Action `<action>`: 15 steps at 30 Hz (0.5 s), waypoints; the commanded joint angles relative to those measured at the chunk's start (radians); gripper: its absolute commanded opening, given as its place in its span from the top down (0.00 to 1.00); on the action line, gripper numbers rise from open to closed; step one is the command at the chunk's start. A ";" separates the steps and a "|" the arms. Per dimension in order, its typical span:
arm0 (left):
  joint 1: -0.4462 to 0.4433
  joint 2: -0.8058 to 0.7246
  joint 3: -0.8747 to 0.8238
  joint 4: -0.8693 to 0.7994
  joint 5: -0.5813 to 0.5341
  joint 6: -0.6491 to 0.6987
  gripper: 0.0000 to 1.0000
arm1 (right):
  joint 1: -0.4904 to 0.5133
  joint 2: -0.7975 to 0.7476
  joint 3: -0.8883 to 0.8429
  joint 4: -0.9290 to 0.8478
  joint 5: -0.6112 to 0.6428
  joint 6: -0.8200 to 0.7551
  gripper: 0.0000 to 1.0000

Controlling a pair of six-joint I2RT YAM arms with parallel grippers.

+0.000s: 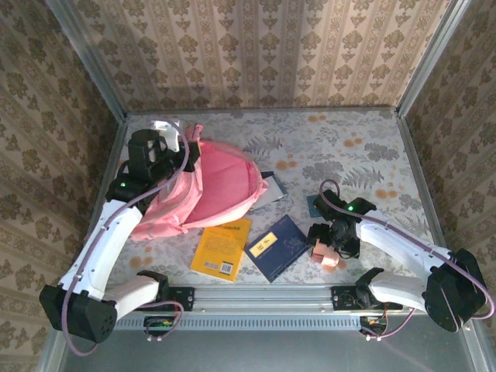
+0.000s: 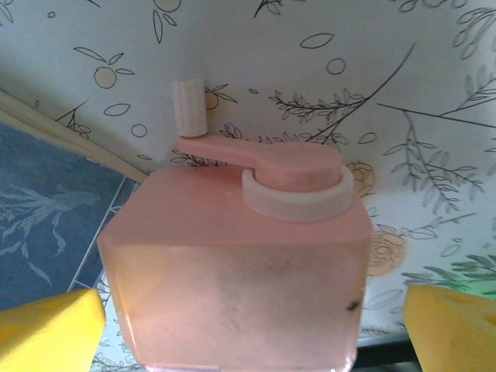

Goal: Pack books, pencil case, and school supplies into a backpack

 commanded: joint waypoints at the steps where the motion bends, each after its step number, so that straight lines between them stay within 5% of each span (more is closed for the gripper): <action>1: -0.007 -0.043 0.008 0.076 -0.018 0.032 1.00 | -0.007 -0.016 -0.045 0.067 -0.041 0.043 0.00; 10: -0.007 -0.039 0.003 0.087 -0.007 0.031 1.00 | -0.007 0.009 -0.117 0.183 -0.049 0.080 0.00; 15: -0.007 -0.032 0.009 0.088 0.017 0.028 1.00 | -0.008 -0.012 -0.120 0.183 -0.015 0.099 0.18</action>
